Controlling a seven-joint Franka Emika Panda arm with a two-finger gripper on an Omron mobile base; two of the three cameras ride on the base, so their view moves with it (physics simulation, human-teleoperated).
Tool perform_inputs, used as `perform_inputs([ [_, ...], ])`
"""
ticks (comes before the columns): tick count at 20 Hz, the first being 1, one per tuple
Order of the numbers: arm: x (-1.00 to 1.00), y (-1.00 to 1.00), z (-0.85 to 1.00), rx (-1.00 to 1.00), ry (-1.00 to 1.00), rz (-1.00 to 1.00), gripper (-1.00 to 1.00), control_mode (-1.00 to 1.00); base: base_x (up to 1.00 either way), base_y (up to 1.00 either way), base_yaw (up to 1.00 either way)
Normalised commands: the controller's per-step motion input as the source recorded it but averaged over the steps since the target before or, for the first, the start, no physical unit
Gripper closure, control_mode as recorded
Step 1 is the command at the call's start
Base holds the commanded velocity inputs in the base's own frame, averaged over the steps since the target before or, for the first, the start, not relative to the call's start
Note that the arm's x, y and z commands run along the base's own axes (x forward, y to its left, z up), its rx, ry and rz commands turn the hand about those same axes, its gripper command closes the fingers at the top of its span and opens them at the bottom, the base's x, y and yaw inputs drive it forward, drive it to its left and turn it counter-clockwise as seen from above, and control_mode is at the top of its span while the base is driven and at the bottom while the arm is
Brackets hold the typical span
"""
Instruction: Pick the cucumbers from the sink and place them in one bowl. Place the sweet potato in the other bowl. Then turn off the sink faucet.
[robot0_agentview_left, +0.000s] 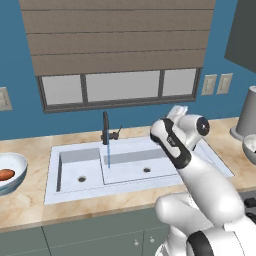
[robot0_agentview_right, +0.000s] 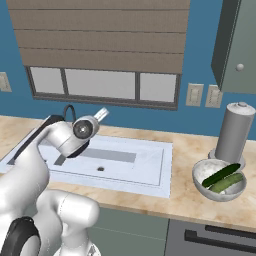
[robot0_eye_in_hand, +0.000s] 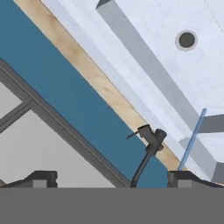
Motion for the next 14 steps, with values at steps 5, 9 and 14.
perform_inputs([
  [5,0.04,-0.12,0.0,-0.17,-0.01,0.23,-1.0,-1.0,0.0,0.0,0.0],
  [9,0.0,0.0,0.0,-0.17,-0.08,0.31,-1.0,-1.0,0.0,0.0,0.0],
  [14,0.0,0.02,-0.03,-0.05,-0.11,0.16,-1.0,-1.0,0.0,0.0,0.0],
])
